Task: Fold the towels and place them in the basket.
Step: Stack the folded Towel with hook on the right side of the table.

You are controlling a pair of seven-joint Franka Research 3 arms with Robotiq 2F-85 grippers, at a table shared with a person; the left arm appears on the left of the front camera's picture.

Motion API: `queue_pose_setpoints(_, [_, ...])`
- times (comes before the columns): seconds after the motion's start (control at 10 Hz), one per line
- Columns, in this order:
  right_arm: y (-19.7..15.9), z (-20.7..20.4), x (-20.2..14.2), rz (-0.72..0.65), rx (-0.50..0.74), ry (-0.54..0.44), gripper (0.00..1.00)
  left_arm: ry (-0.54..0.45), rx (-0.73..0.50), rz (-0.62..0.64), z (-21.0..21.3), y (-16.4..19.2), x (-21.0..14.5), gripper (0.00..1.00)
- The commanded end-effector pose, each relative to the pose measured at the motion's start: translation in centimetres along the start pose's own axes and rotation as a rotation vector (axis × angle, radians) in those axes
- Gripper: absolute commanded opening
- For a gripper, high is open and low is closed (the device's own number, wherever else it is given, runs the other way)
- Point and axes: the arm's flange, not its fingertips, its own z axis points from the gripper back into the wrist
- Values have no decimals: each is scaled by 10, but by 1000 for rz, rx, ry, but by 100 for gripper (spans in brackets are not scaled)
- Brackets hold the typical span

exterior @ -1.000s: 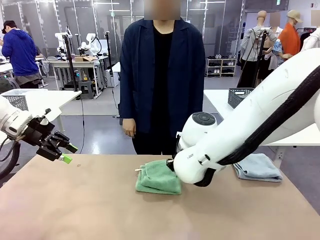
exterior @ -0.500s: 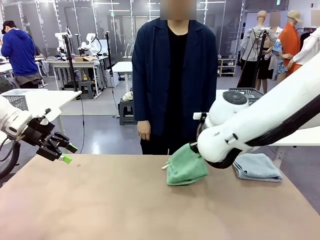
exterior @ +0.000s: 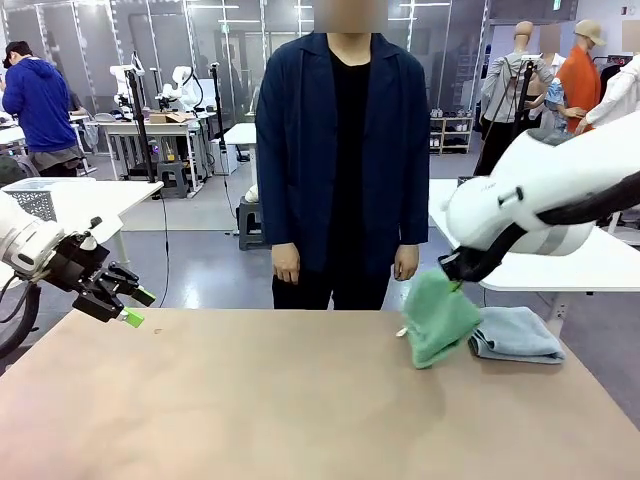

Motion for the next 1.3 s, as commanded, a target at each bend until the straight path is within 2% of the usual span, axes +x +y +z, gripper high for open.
queue_pose_setpoints(0.0, [-37, 12, 14, 43, 16, 29, 2, 5, 7, -1, 0, 0, 1, 77])
queue_pose_setpoints(0.3, [-79, 20, 35, 25, 47, 29, 2, 5, 7, -1, 0, 0, 1, 77])
queue_pose_setpoints(0.6, [-103, 14, 53, -14, 48, 35, 2, 5, 7, -1, 0, 0, 1, 77])
queue_pose_setpoints(1.2, [-136, 12, 51, -36, 18, 111, 2, 5, 7, -1, 0, 0, 1, 77])
